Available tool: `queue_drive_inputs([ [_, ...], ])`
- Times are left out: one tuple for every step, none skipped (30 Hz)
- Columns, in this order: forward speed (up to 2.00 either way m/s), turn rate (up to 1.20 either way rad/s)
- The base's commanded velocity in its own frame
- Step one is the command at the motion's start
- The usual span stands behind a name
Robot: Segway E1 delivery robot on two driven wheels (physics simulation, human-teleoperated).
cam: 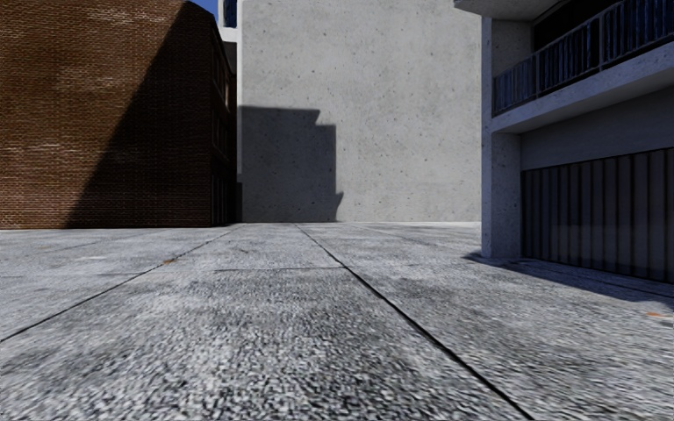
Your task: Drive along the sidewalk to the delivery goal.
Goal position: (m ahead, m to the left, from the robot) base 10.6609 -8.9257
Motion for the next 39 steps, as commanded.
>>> queue_drive_inputs([
  [2.0,0.0],
  [2.0,0.0],
  [2.0,0.0],
  [2.0,0.0],
  [2.0,0.0],
  [2.0,0.0],
  [2.0,0.0],
  [2.0,0.0],
  [2.0,0.0],
  [2.0,0.0],
  [2.0,0.0],
  [2.0,0.0],
  [2.0,0.0],
  [2.0,0.0],
  [2.0,0.0],
  [2.0,0.0],
  [2.0,0.0],
  [2.0,0.0],
  [2.0,0.0],
  [2.0,0.0],
  [2.0,0.0],
  [2.0,0.0],
  [2.0,0.0],
  [2.0,0.0],
  [2.0,0.0],
  [2.0,0.0],
  [2.0,0.0],
  [2.0,0.0],
  [2.0,0.0],
  [2.0,0.0],
  [2.0,0.0],
  [2.0,0.0],
  [2.0,0.0],
  [2.0,0.0],
  [2.0,0.0],
  [2.0,0.0],
  [2.0,0.0],
  [2.0,0.0],
  [2.0,0.0],
])
